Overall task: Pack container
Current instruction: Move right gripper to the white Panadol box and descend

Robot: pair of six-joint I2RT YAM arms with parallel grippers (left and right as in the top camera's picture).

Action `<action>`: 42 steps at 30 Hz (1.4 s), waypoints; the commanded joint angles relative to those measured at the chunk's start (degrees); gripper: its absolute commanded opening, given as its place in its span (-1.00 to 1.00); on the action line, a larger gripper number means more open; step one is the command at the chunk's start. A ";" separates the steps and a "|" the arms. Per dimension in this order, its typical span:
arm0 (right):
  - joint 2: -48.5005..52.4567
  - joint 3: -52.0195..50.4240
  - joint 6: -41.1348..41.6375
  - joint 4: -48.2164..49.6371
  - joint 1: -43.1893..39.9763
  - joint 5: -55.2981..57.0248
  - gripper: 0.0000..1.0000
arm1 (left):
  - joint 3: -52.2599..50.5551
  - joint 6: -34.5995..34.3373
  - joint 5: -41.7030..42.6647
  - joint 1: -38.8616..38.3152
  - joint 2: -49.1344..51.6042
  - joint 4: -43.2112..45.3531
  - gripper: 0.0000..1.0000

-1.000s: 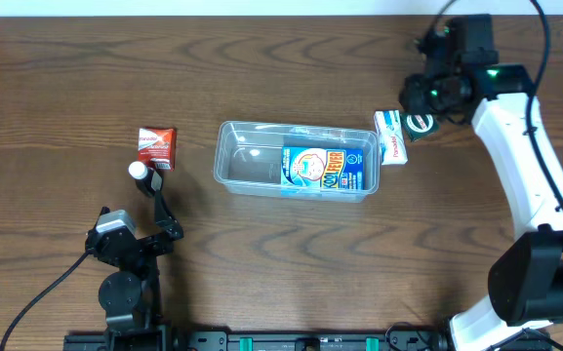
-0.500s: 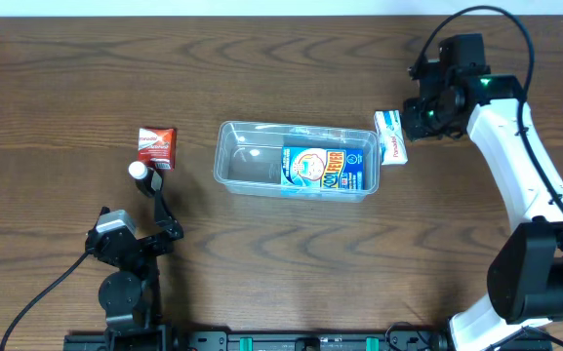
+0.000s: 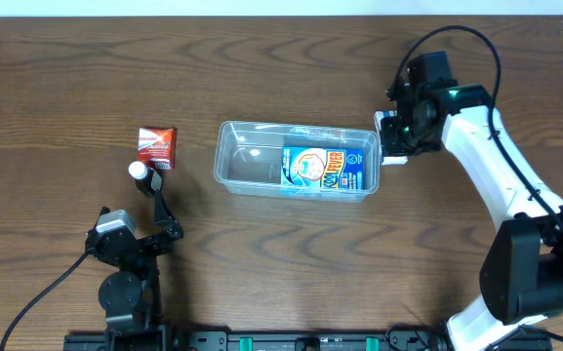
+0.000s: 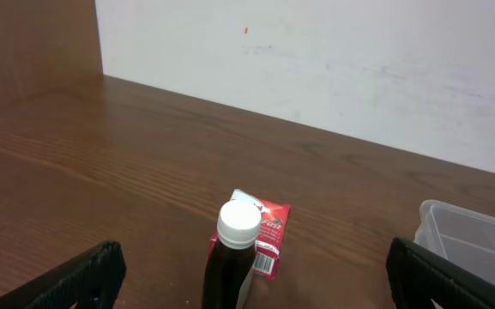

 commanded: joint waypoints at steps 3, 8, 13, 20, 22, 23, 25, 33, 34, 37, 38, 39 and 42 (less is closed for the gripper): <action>0.52 -0.37 3.48 0.74 1.92 0.42 -0.98 | -1.16 0.98 -0.70 -0.22 -0.35 -2.16 0.96; 0.55 -0.37 3.69 2.23 1.95 0.39 -0.98 | -1.16 1.01 -0.70 -0.22 -0.35 -2.16 0.96; 0.55 -0.37 3.04 3.56 1.90 0.68 -0.98 | -1.16 0.98 -0.70 -0.22 -0.35 -2.16 0.96; 0.83 -0.46 3.76 3.13 1.90 2.40 -0.97 | -1.16 0.98 -0.70 -0.22 -0.35 -2.16 0.96; 1.40 -0.72 4.55 2.97 1.90 2.75 -0.98 | -1.16 0.98 -0.70 -0.22 -0.35 -2.14 0.96; 1.70 -0.81 4.57 3.04 1.90 2.75 -0.97 | -1.16 0.98 -0.70 -0.22 -0.35 -2.16 0.96; 2.40 -0.83 4.57 3.50 1.90 2.73 -0.97 | -1.16 0.98 -0.72 -0.22 -0.35 -2.16 0.96; 2.64 -0.83 4.98 5.16 1.90 2.71 -0.97 | -1.16 1.01 -0.70 -0.22 -0.35 -2.16 0.96; 2.64 -0.83 4.96 5.31 1.90 2.71 -0.97 | -1.16 0.98 -0.70 -0.22 -0.35 -2.14 0.96; 2.64 -0.83 4.96 6.60 1.90 2.54 -0.98 | -1.16 0.98 -0.70 -0.22 -0.35 -2.16 0.96; 2.64 -0.83 4.96 7.08 1.90 1.95 -0.98 | -1.16 0.98 -0.70 -0.22 -0.35 -2.16 0.96; 2.64 -0.83 4.96 7.48 1.90 1.31 -0.97 | -1.16 0.98 -0.72 -0.22 -0.35 -2.14 0.96; 2.64 -0.83 4.96 8.50 1.88 0.28 -0.98 | -1.16 0.98 -0.72 -0.22 -0.35 -2.16 0.96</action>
